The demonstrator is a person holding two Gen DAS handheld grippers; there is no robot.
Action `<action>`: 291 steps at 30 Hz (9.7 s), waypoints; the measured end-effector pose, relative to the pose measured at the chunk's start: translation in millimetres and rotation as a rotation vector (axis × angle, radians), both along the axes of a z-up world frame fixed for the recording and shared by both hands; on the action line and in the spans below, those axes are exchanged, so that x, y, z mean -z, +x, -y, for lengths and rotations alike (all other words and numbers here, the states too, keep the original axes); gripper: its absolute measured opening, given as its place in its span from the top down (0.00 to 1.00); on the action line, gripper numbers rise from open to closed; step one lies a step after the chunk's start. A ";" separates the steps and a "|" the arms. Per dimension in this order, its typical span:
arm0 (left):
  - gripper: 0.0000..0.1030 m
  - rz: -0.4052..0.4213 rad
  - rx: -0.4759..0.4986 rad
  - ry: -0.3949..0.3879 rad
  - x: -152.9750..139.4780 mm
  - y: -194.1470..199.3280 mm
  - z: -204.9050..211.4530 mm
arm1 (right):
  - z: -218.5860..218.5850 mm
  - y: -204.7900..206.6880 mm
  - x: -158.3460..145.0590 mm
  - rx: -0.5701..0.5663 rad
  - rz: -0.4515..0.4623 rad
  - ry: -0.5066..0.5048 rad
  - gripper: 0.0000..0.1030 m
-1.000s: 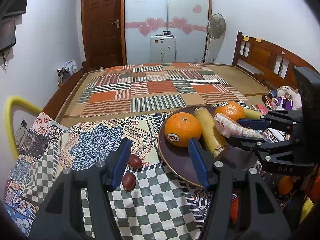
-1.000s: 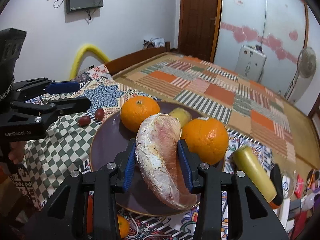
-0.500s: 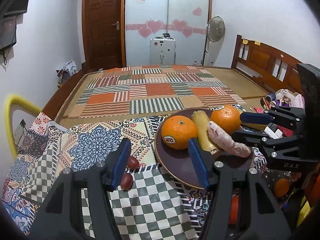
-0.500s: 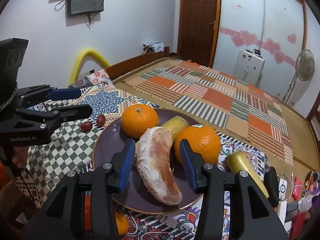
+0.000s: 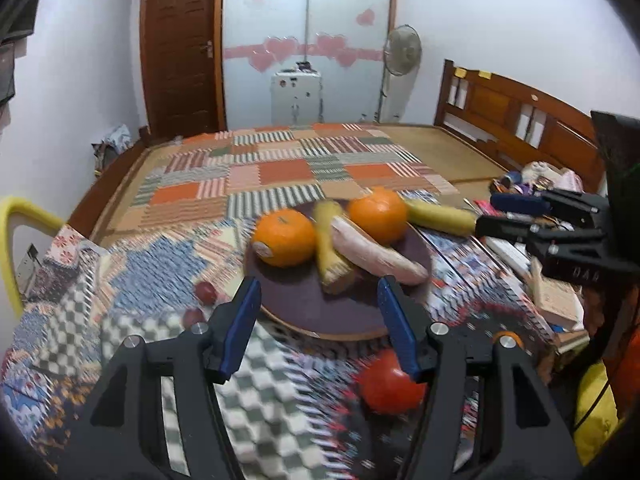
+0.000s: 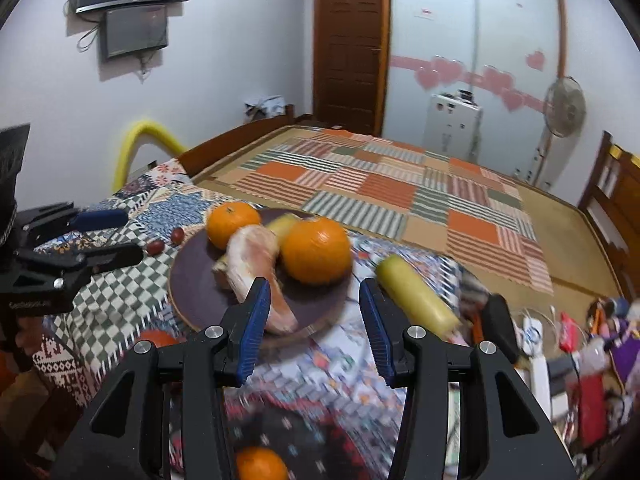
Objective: Organize fruits
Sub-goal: 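Grasp the red tomato with the left tool while the right tool grasps a small mandarin, then carry the red tomato toward the plate with the left tool while the right tool carries the mandarin, then lower the tomato onto the plate and open the left tool while the right tool releases the mandarin, then grasp a dark red date with the left tool while the right tool grasps the yellow cylinder, then carry the date onto the plate with the left tool while the right tool lays the cylinder there, then close the left tool on the second dark red date on the cloth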
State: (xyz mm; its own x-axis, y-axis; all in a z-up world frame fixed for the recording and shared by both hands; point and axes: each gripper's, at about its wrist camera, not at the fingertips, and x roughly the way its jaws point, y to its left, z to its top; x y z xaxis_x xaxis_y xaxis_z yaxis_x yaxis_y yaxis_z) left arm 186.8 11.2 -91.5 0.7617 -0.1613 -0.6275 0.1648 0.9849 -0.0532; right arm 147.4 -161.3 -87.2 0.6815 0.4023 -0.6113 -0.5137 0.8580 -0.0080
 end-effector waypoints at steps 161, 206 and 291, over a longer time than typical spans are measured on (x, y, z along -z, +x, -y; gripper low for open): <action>0.72 -0.231 -0.132 0.045 81.9 67.4 -93.4 | 14.1 103.9 61.0 0.110 -0.118 -0.138 0.48; 0.82 -0.087 -0.010 0.016 40.5 8.5 -42.2 | -6.9 55.6 69.4 0.035 -0.211 -0.082 0.65; 0.61 -0.031 -0.109 0.003 42.4 9.3 -69.3 | -109.2 42.4 26.9 -0.187 -0.057 0.078 0.66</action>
State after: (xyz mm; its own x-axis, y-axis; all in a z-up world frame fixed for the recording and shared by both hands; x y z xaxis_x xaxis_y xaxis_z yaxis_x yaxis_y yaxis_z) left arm 196.0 80.5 -133.8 0.7551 -0.0763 -0.6512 0.0548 0.9971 -0.0532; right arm 189.8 -52.1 -114.0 0.5554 0.5664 -0.6089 -0.6617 0.7445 0.0888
